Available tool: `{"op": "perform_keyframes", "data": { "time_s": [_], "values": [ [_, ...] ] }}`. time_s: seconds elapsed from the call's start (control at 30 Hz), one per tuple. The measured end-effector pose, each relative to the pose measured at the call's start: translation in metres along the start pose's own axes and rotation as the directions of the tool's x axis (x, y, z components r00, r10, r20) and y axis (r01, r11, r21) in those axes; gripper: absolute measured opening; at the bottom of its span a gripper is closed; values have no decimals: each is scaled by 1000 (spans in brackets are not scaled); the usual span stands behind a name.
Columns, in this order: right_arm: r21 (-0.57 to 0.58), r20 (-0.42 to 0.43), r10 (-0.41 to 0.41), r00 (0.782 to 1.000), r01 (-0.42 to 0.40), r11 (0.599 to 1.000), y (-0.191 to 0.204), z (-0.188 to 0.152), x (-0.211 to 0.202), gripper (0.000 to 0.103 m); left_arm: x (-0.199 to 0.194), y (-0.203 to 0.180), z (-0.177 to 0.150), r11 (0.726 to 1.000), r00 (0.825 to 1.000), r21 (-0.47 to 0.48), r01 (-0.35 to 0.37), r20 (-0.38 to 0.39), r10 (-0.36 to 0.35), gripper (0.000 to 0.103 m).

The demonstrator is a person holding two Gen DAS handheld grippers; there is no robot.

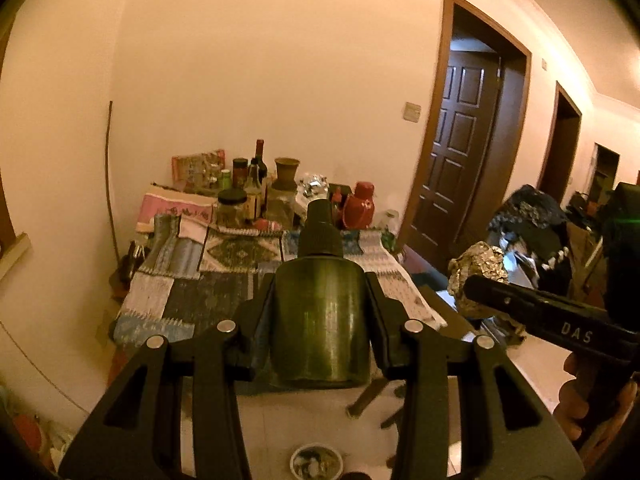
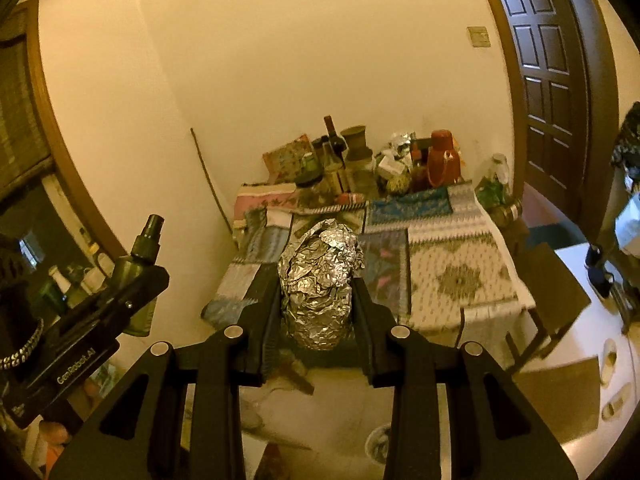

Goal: Collect trash
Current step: 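Carry the green bottle and foil ball down over the floor bin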

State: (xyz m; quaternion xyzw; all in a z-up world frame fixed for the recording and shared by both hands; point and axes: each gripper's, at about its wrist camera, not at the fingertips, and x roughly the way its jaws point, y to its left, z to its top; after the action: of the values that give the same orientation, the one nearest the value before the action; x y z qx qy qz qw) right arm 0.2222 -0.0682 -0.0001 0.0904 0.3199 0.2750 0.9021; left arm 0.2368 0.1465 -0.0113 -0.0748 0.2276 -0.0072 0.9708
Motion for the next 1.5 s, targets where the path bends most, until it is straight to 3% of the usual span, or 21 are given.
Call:
{"op": "perform_keyframes", "data": {
  "time_s": [0.33, 0.67, 1.03, 1.17, 1.33, 1.5],
  "values": [
    [8, -79, -42, 996, 43, 999, 15, -38, -22, 31, -30, -3, -35, 998, 995, -5, 66, -79, -66, 41],
    [53, -222, -43, 974, 56, 997, -16, -78, 5, 31, 5, -12, -80, 997, 971, -45, 65, -225, -73, 41],
    [90, -386, -34, 922, 74, 993, -92, -129, 73, 31, 106, -24, -175, 992, 894, -122, -6, -446, -50, 41],
    [82, -452, -37, 891, 83, 993, -122, -156, 110, 31, 148, -18, -223, 979, 852, -199, -36, -518, -74, 41],
    [83, -514, -25, 857, 79, 993, -151, -200, 162, 31, 193, -5, -278, 973, 821, -217, -79, -567, -59, 41],
    [94, -589, 4, 808, 63, 994, -169, -260, 217, 31, 239, 15, -342, 968, 787, -217, -126, -616, -35, 41]
  ]
}}
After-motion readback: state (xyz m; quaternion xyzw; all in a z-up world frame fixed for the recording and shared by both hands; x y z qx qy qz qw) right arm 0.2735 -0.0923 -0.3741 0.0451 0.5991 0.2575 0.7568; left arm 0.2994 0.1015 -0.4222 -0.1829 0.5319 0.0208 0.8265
